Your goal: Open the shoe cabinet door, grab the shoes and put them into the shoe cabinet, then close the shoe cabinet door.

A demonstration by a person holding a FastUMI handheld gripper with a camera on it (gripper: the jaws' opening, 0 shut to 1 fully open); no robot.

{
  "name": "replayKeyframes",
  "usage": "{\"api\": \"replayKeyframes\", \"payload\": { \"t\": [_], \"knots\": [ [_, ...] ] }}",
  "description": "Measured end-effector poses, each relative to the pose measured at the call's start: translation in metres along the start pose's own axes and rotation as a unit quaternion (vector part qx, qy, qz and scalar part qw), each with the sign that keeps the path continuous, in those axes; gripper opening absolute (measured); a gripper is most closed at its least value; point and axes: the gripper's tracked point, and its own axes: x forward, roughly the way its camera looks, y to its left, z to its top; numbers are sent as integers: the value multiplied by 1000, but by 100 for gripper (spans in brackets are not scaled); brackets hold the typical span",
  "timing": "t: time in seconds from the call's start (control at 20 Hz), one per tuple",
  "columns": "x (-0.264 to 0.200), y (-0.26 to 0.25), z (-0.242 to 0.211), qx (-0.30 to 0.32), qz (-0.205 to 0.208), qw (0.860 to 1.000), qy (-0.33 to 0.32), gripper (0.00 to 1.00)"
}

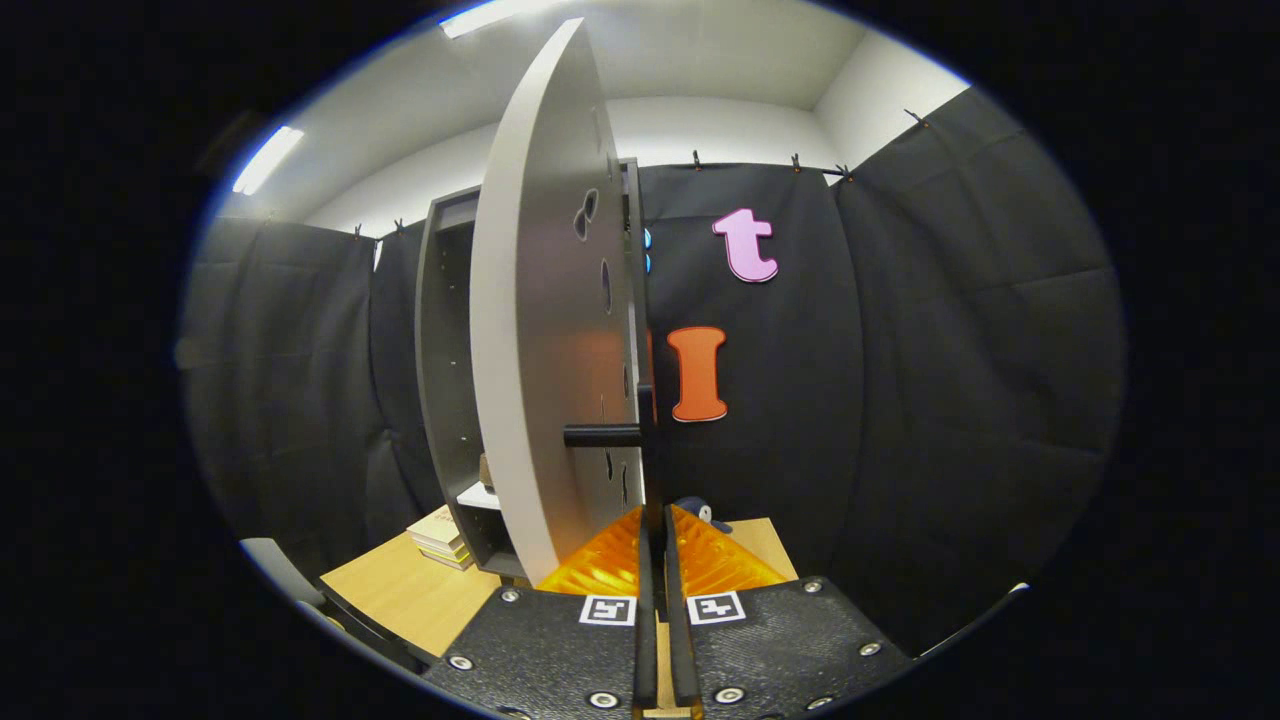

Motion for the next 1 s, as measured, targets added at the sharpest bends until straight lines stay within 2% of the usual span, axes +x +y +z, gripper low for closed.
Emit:
{"api": "replayKeyframes", "payload": {
  "t": [0.15,0.25,0.45,0.6,0.75,0.8,0.9,1.0],
  "knots": [
    [-20,-3,18,-32,-41,998,-21,5],
    [-30,10,27,-34,-48,998,-29,5],
    [-42,21,30,-38,-93,995,-23,4],
    [-48,47,25,-21,-102,994,-17,5],
    [-47,76,11,-38,-112,993,-6,7],
    [-45,87,2,-41,-115,993,6,10],
    [-40,111,-26,-38,-112,992,41,34],
    [-32,144,-51,-18,-86,994,71,58]
  ]
}}
